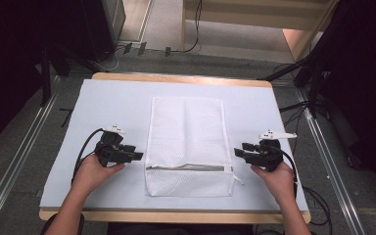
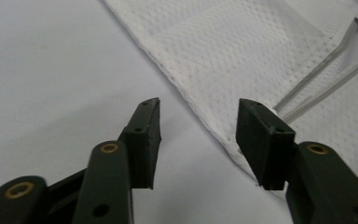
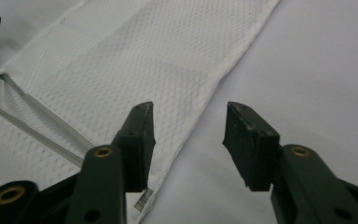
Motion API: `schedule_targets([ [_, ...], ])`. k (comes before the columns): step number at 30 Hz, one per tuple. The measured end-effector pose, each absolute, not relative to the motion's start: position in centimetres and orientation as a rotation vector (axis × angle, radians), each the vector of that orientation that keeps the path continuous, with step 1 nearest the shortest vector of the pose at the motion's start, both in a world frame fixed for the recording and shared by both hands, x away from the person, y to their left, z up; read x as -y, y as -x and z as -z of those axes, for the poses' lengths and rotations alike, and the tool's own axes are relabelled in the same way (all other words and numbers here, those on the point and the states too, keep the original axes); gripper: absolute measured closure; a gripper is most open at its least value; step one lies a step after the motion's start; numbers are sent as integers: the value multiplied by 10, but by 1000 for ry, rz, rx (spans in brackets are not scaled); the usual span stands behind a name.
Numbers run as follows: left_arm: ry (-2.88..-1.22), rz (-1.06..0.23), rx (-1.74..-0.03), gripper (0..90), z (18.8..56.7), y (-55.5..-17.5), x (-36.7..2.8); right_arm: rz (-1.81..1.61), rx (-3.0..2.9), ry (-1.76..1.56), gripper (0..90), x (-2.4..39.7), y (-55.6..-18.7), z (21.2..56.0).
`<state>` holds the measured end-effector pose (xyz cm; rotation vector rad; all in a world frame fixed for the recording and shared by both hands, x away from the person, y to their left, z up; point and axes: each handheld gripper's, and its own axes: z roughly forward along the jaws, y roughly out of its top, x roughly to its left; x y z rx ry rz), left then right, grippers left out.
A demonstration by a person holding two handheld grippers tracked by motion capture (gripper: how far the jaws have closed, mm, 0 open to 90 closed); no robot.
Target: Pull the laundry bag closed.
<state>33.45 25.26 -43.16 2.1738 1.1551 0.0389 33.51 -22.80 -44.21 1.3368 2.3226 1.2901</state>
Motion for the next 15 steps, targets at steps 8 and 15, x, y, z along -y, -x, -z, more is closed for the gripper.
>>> schedule_targets([
  [8, -2160, -82, -1139, 370, 433, -337, -256, -1227, -2356, -1283, 481, 229, -336, 449],
  [15, -2136, -113, -1167, 386, 432, -338, -264, -1195, -2365, -1290, 466, 233, -338, 452],
])
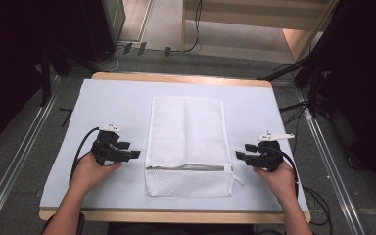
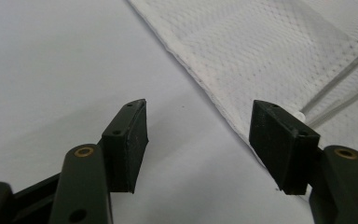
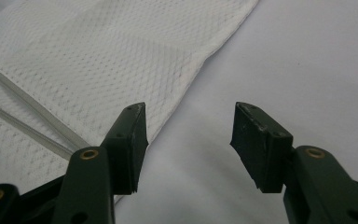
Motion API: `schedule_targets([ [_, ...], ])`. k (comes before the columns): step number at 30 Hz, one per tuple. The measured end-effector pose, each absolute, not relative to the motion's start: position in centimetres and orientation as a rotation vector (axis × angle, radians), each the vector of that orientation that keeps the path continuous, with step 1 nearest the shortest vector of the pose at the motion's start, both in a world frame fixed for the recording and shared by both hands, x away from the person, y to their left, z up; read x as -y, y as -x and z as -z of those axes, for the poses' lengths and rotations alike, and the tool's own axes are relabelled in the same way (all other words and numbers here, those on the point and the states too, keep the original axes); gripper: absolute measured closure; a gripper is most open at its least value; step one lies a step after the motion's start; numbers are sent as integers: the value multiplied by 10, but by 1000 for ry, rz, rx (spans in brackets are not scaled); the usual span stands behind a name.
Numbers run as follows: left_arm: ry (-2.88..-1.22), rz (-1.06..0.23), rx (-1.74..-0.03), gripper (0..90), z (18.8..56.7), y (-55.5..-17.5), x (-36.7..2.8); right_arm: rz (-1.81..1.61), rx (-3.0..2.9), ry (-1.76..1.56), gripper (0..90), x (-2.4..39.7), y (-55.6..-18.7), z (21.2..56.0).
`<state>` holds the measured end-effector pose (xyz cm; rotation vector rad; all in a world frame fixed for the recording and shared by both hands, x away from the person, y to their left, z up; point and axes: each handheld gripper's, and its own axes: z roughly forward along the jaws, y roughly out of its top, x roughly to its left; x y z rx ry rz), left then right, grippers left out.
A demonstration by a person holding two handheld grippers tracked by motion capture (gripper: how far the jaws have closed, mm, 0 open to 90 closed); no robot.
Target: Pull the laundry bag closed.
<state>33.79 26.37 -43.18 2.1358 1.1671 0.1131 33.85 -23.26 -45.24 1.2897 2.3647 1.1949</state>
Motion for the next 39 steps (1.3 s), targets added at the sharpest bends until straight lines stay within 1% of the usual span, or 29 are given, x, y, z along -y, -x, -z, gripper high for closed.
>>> schedule_targets([
  [2, -2121, -126, -1179, 390, 431, -338, -265, -1188, -2370, -1286, 466, 233, -338, 453],
  [6, -2116, -94, -1196, 407, 432, -339, -268, -1176, -2377, -1285, 467, 233, -339, 456],
  [7, -2123, -89, -1202, 438, 432, -339, -268, -1179, -2378, -1280, 466, 233, -339, 456],
  [9, -2123, -74, -1214, 450, 432, -340, -268, -1176, -2381, -1283, 467, 232, -339, 456],
  [17, -2114, -72, -1220, 442, 433, -341, -269, -1177, -2375, -1300, 467, 232, -340, 457],
  [23, -2121, -67, -1213, 459, 433, -341, -269, -1179, -2365, -1314, 466, 233, -340, 456],
  [35, -2119, -64, -1207, 459, 434, -341, -269, -1185, -2363, -1314, 467, 233, -340, 456],
  [39, -2119, -68, -1204, 443, 434, -342, -269, -1185, -2363, -1316, 467, 234, -340, 456],
])
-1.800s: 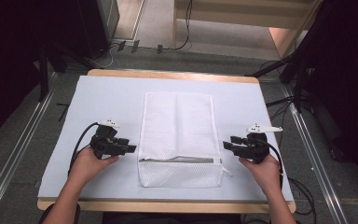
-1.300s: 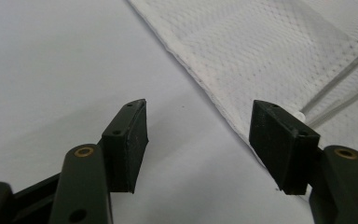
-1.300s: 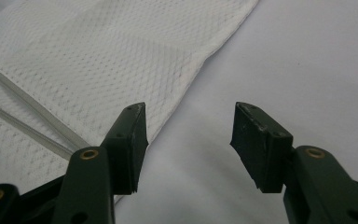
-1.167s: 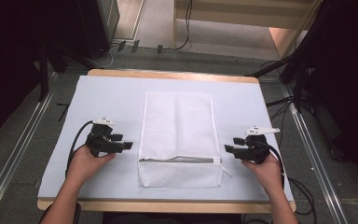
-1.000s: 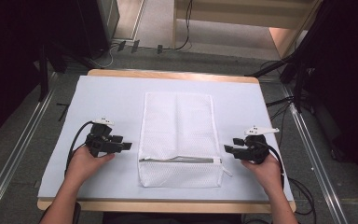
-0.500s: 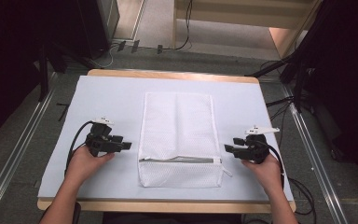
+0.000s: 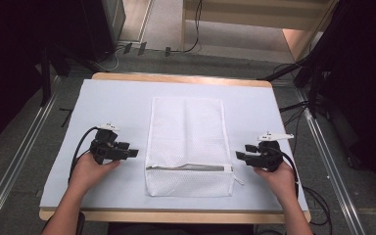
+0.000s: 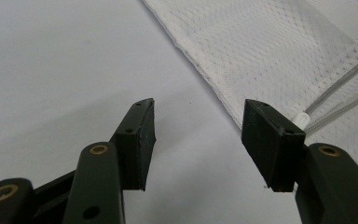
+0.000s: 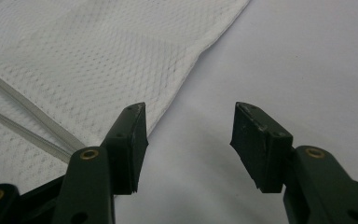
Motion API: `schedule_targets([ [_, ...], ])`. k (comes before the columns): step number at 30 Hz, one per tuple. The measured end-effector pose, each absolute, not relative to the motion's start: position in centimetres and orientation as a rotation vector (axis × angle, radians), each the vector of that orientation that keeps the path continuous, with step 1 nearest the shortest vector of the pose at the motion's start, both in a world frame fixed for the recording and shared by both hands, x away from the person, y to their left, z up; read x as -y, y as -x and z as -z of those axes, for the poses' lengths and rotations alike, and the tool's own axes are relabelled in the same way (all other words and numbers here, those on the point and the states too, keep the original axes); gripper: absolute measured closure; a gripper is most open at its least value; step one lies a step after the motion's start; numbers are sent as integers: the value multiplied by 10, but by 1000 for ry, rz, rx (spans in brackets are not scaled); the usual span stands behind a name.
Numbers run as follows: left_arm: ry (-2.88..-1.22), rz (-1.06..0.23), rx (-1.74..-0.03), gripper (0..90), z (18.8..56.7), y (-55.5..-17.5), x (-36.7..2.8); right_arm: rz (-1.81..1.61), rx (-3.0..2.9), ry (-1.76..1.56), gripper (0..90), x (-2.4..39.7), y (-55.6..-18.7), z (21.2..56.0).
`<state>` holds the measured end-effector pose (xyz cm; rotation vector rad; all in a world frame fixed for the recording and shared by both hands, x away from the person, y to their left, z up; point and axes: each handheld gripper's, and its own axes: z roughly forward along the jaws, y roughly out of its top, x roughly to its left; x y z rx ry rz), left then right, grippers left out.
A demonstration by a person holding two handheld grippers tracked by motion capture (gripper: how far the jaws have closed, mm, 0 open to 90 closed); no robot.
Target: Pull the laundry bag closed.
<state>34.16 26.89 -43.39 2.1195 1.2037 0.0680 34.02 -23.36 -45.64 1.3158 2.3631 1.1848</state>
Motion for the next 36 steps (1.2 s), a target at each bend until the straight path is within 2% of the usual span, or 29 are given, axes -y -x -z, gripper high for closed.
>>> schedule_targets([
  [2, -2114, -72, -1206, 426, 434, -342, -269, -1184, -2364, -1320, 470, 233, -340, 456],
  [3, -2113, -65, -1210, 437, 434, -342, -270, -1184, -2360, -1328, 475, 233, -340, 456],
  [4, -2113, -65, -1210, 493, 434, -342, -270, -1187, -2349, -1345, 482, 232, -339, 455],
  [5, -2111, -40, -1209, 493, 433, -342, -270, -1187, -2349, -1345, 482, 232, -339, 455],
  [7, -2104, -9, -1213, 637, 432, -341, -270, -1209, -2340, -1359, 517, 228, -336, 450],
  [8, -2098, 11, -1216, 637, 430, -339, -269, -1209, -2340, -1359, 517, 228, -336, 450],
  [10, -2100, 30, -1181, 764, 425, -334, -264, -1233, -2346, -1322, 551, 222, -331, 443],
  [12, -2104, 32, -1167, 788, 424, -333, -262, -1245, -2351, -1314, 566, 220, -330, 441],
  [15, -2126, 47, -1155, 874, 424, -331, -256, -1266, -2363, -1319, 602, 213, -327, 435],
  [26, -2156, 67, -1114, 895, 428, -329, -240, -1311, -2452, -1260, 725, 166, -326, 422],
  [32, -2148, 70, -1105, 900, 430, -328, -236, -1336, -2460, -1236, 729, 148, -326, 420],
  [36, -2162, 86, -1111, 900, 433, -328, -235, -1338, -2504, -1202, 770, 127, -327, 422],
])
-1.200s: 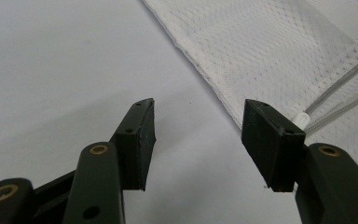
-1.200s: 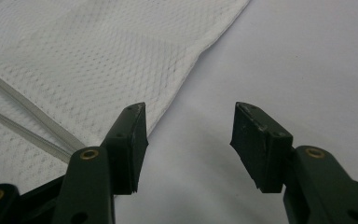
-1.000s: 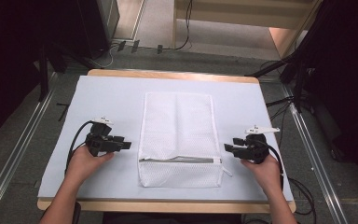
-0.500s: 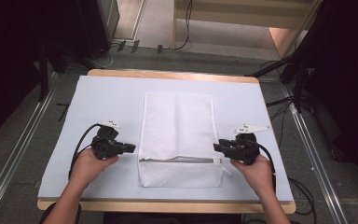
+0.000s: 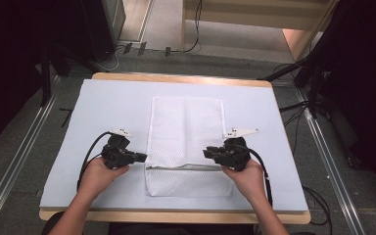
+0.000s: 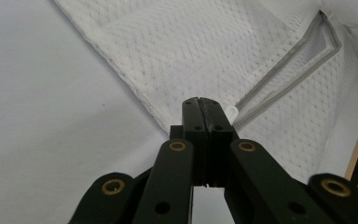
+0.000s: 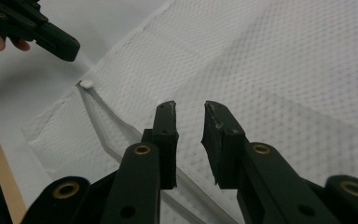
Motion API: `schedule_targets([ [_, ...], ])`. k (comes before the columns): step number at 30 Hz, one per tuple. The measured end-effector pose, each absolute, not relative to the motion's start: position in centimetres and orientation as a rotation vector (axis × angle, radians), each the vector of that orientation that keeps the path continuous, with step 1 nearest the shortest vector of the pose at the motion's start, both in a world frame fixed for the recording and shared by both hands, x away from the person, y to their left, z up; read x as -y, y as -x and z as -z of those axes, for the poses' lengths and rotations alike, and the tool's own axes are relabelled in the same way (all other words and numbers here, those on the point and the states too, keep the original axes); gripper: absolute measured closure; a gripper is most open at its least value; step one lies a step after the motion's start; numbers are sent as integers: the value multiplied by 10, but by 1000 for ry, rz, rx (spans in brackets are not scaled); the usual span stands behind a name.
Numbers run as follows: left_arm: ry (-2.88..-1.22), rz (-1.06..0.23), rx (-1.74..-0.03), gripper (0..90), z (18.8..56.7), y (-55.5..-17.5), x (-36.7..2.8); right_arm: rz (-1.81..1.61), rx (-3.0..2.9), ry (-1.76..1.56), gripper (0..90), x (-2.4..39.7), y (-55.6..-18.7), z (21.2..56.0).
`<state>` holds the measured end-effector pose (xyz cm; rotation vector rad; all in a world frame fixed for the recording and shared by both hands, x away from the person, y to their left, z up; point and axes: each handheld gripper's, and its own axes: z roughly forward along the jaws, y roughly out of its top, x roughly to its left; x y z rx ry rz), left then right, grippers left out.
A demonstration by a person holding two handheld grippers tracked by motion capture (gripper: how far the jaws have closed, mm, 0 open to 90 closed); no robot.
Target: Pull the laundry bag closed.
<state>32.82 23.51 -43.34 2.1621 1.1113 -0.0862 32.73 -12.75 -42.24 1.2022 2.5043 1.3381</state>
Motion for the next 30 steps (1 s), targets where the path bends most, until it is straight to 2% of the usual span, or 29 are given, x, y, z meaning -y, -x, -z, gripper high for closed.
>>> schedule_targets([
  [12, -2151, 110, -1138, 900, 438, -325, -237, -1333, -2602, -1109, 830, 81, -328, 430],
  [30, -2136, 163, -1144, 900, 448, -329, -234, -1360, -2669, -1046, 808, 33, -332, 438],
])
